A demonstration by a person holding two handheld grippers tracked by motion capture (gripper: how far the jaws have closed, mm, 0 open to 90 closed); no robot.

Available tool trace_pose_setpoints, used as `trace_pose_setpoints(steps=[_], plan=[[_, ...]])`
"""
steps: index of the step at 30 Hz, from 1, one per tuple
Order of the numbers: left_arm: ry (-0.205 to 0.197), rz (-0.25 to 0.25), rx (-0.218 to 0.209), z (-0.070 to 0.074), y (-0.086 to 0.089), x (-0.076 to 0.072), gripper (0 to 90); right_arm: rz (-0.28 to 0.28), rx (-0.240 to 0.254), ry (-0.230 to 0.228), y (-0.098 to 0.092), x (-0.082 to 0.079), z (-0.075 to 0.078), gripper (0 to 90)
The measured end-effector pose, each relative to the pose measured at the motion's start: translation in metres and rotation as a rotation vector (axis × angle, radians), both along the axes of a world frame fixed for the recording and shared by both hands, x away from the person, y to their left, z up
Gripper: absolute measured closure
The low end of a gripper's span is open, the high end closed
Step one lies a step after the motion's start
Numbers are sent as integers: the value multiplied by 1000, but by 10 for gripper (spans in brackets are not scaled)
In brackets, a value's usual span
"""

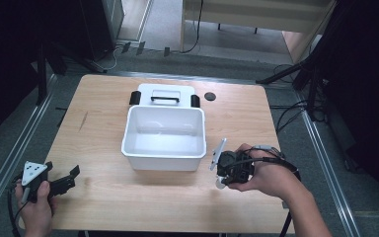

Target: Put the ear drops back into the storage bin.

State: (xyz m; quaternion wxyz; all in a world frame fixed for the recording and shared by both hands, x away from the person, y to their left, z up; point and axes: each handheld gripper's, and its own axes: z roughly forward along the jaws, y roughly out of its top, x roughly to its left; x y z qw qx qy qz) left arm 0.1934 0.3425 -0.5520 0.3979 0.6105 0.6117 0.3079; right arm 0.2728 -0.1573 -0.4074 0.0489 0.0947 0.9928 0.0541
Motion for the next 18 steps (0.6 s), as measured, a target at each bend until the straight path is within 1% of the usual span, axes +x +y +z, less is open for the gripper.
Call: trace_pose_setpoints(steps=[1, 6, 9, 10, 12, 13, 18], plan=[[0, 0, 0, 0, 0, 0, 72, -10, -1, 8, -1, 2, 4, 721], [-6, -1, 5, 0, 0, 0, 72, -39, 6, -5, -7, 9, 20, 721], [-6, 2, 5, 0, 0, 0, 72, -50, 24, -9, -9, 13, 27, 722], [-7, 2, 4, 0, 0, 0, 72, -58, 23, -11, -10, 13, 29, 722], [-7, 2, 4, 0, 0, 0, 71, -53, 24, -8, -11, 14, 31, 722], [-8, 1, 4, 0, 0, 0, 72, -59, 23, -5, -12, 17, 35, 722], [-5, 2, 6, 0, 0, 0, 72, -66, 21, -9, -10, 20, 44, 722]])
